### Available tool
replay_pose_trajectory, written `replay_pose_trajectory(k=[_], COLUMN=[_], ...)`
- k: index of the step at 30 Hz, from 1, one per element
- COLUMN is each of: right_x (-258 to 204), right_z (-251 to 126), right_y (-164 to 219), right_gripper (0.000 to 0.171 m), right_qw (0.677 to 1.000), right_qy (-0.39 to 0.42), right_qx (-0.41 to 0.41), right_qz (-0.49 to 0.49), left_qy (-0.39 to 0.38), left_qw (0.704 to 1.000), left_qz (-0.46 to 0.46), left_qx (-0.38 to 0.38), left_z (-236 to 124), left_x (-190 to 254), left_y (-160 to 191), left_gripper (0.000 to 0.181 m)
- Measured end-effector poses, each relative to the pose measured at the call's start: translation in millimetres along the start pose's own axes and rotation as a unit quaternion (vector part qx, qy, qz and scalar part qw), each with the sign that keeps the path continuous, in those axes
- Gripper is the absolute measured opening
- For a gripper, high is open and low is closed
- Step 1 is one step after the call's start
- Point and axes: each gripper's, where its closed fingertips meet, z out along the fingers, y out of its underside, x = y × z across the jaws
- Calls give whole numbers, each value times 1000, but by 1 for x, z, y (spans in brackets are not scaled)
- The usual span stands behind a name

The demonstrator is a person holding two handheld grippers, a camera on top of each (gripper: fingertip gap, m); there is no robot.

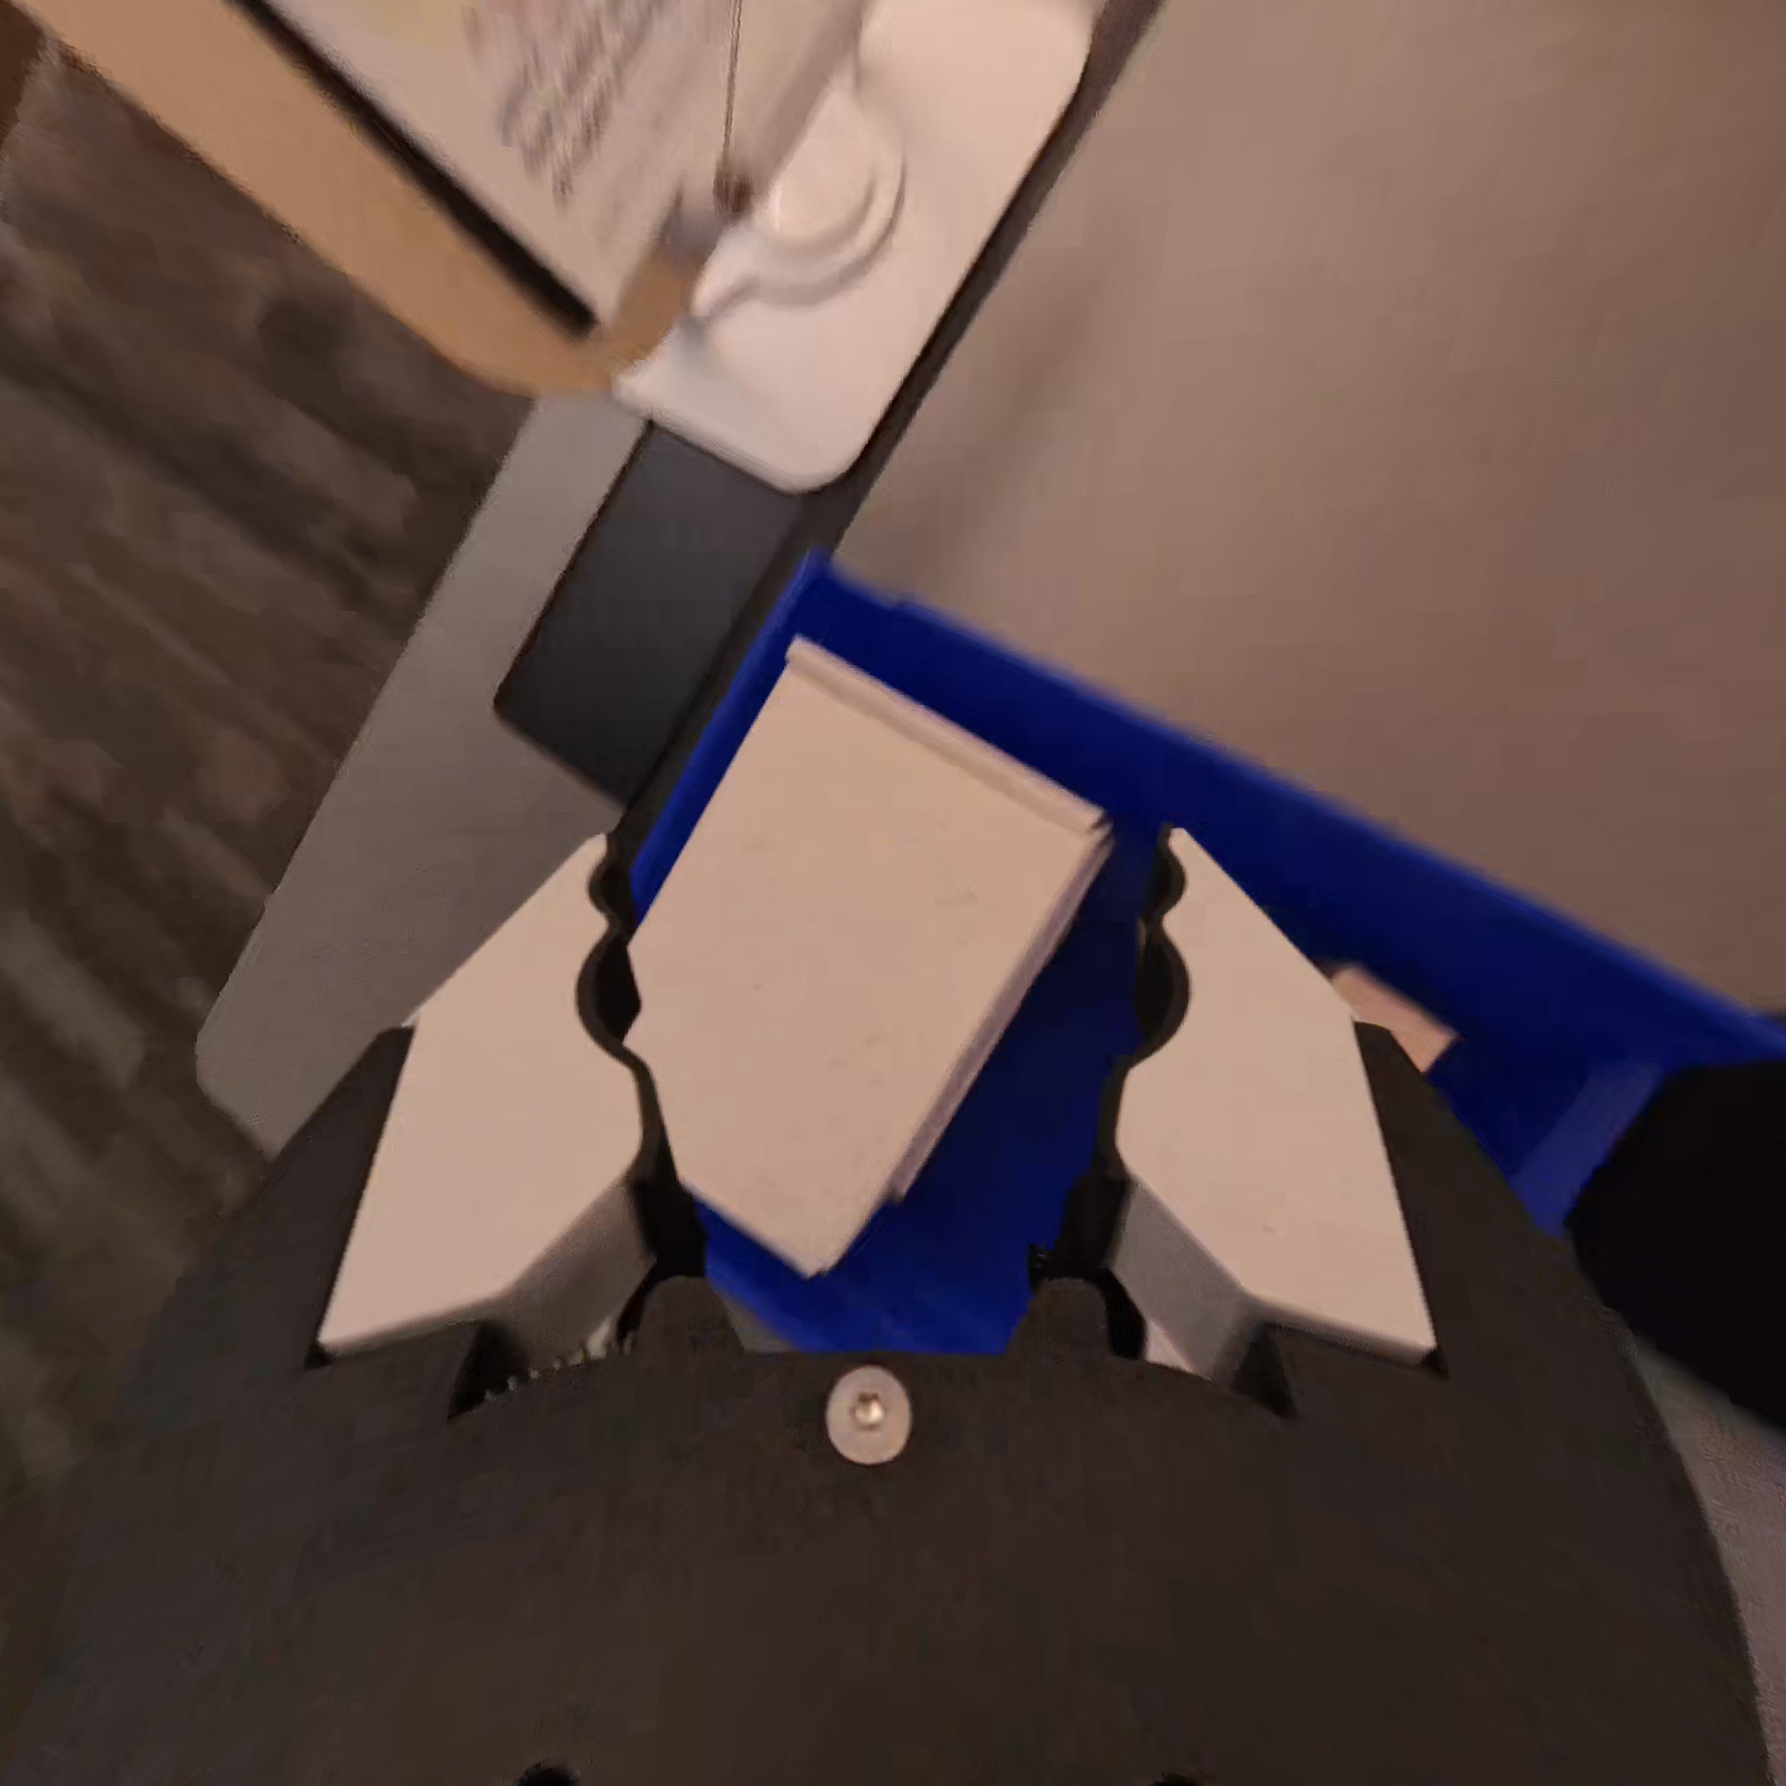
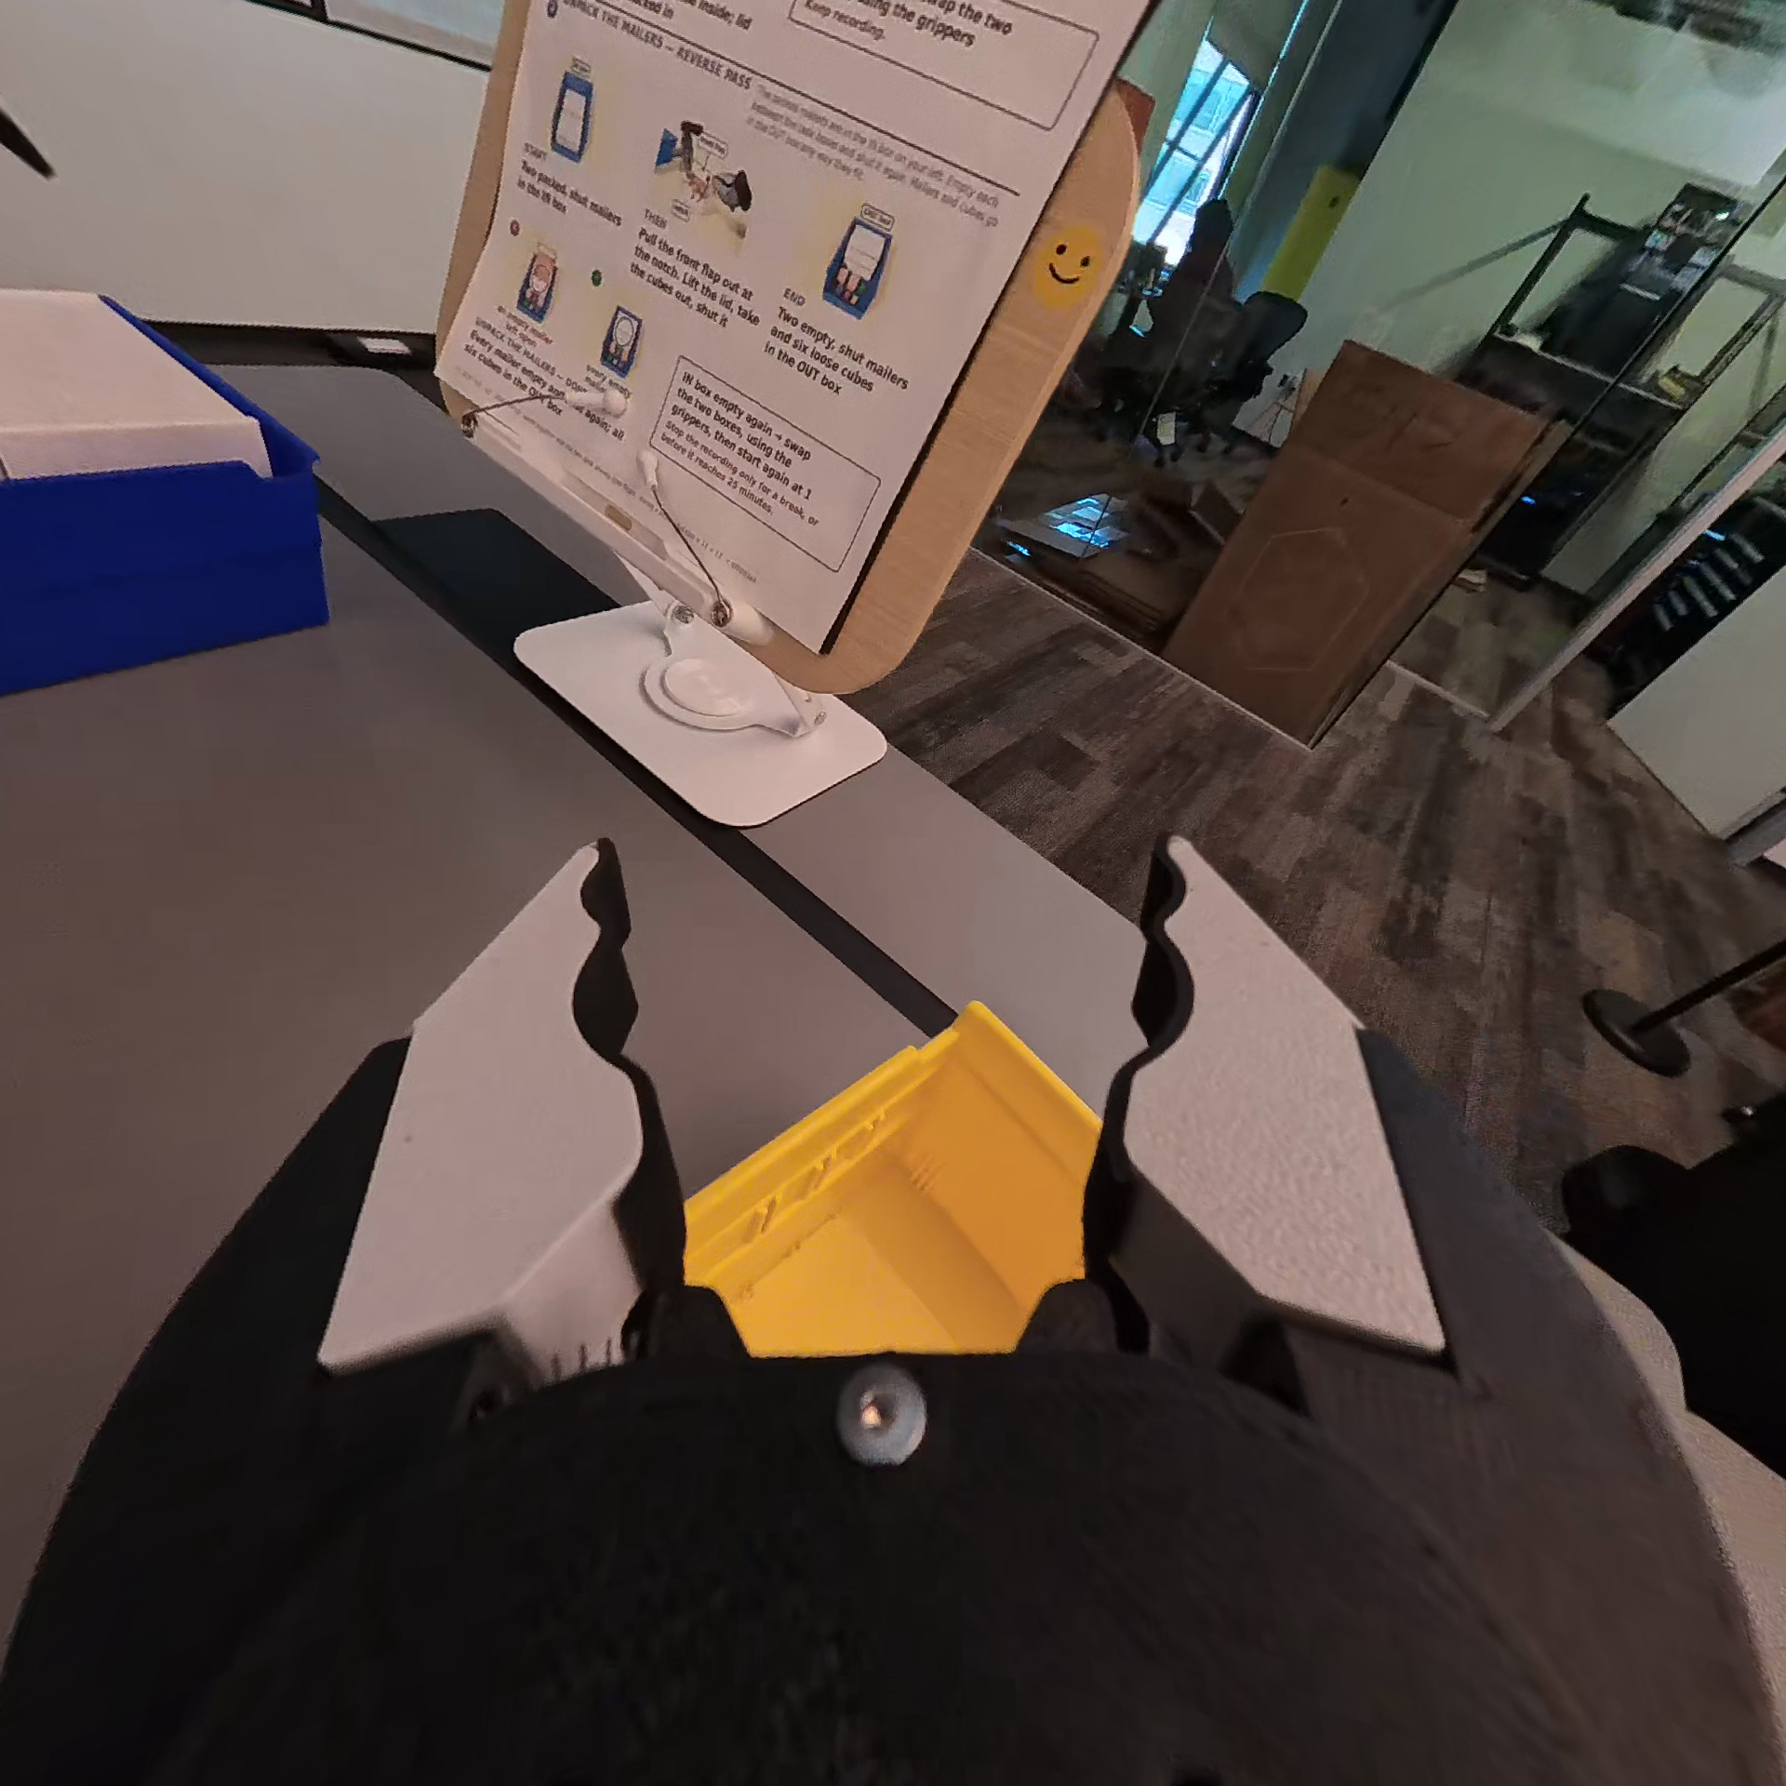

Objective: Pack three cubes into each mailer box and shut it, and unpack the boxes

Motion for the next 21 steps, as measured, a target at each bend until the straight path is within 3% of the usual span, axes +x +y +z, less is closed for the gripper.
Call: replay_pose_trajectory(k=[2,6,12,21], right_x=[4,8,7,1], right_z=[-3,-10,-12,-5], right_y=[-1,-10,-10,2], right_gripper=[106,103,102,99], right_qw=[1000,1000,1000,1000], right_qy=[3,2,-2,-6], right_qx=[4,21,15,-19], right_qz=[5,13,14,-10], left_qy=[0,51,120,133], left_qw=[997,988,977,969], left_qz=[14,24,25,44], left_qx=[-75,-144,-175,-204], left_z=[15,44,54,58], left_x=[-16,-19,-12,-16], left_y=[24,48,63,76], left_gripper=[109,115,125,125])
